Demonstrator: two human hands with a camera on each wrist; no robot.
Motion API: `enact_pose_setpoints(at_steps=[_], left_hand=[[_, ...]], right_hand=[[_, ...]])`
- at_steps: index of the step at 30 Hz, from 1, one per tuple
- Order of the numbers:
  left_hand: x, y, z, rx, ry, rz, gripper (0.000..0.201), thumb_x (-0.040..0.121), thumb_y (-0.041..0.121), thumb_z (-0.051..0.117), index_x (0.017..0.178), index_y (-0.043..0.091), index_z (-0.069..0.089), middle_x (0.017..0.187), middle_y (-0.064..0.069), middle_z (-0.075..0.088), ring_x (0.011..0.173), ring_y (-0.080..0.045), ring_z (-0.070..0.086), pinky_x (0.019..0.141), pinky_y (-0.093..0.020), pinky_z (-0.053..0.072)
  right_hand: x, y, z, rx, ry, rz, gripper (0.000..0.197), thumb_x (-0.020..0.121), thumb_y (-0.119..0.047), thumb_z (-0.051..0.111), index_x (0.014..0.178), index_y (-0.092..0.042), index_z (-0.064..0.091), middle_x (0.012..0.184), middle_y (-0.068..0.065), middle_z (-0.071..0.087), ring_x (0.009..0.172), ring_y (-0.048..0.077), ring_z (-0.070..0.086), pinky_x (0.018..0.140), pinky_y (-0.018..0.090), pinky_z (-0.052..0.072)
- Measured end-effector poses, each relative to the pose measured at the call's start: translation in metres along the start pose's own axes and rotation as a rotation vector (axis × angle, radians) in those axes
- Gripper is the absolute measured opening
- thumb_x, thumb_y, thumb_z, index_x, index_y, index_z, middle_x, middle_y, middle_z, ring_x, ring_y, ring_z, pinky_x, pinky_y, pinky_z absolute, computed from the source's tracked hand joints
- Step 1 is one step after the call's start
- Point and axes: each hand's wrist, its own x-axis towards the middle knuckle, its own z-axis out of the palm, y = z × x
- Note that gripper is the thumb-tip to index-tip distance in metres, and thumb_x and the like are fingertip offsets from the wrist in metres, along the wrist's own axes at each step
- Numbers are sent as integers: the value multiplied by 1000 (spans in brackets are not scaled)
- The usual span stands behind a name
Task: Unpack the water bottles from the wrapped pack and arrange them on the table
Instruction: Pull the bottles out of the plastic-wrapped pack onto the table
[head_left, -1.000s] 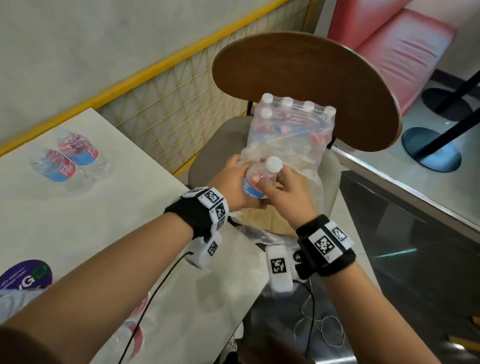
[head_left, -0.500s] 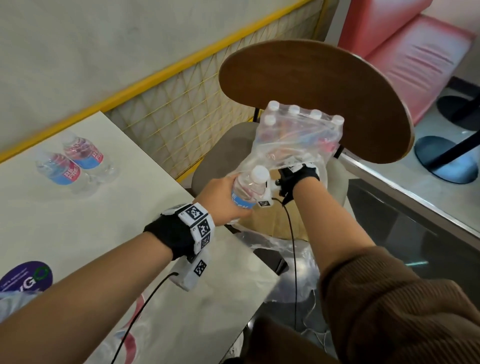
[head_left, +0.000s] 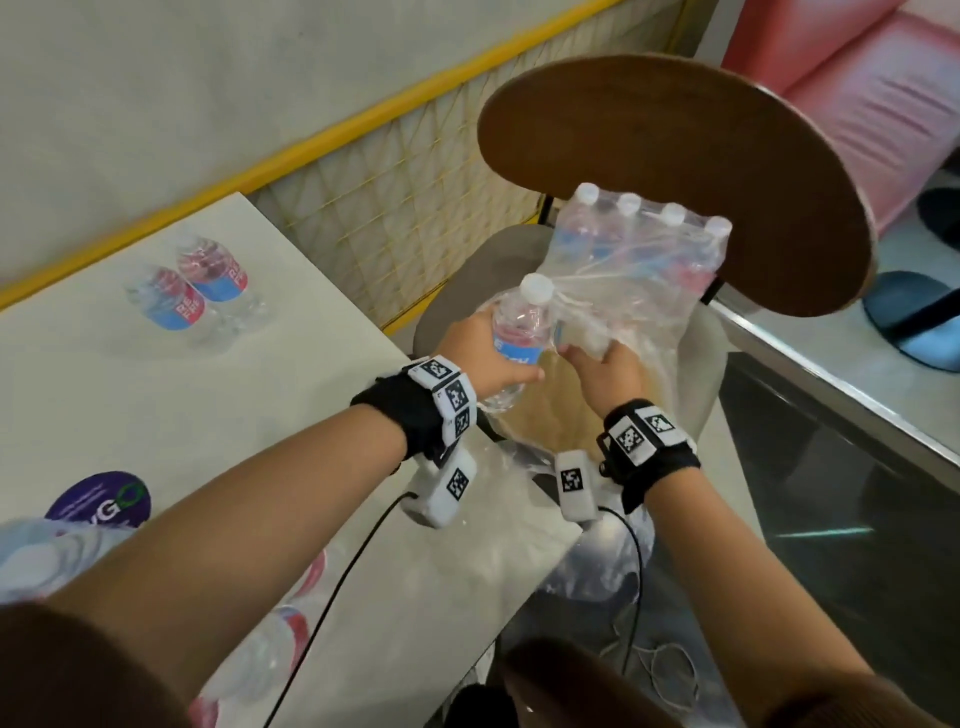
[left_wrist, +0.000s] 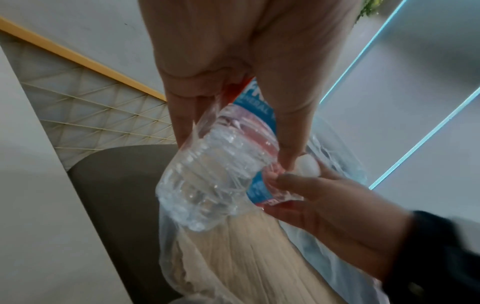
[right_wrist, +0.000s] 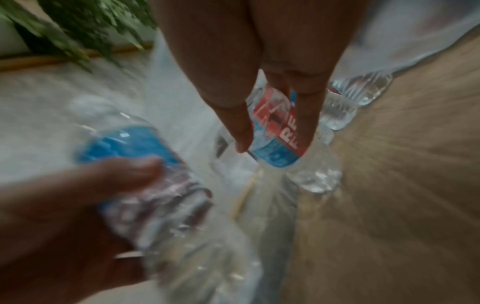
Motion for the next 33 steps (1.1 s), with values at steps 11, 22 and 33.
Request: enact_pose_setpoints(at_steps=[11,22,33], left_hand=[[-107,-2,-32,66,-392,178,69,63,17,87,123,14,55,113,2,57,120,-15,45,107,-21,35],[-300,-77,-138,4,-381,253,62,59,25,89,107,37,52,102,23,62,98,9,58,86,-4,40],[-450,-221,-190,-109,-348,-45,68,57,24,90,117,30,59,116,16,65,112,-1,59,97,-18,45]], right_hand=[[-126,-6,-56,-110,-549,-312,50,73,-2,77,117,-17,58,114,6,63,106,21,60,82,24,53],[-257,-8,37,-436,-1003,-422,48,72,-15,80,110,-36,60,108,-24,62,101,-5,56,91,20,46],[-339,2,134,-491,-1027,-418,54,68,-19,82,115,-37,61,120,-20,60,110,8,54,94,22,41]])
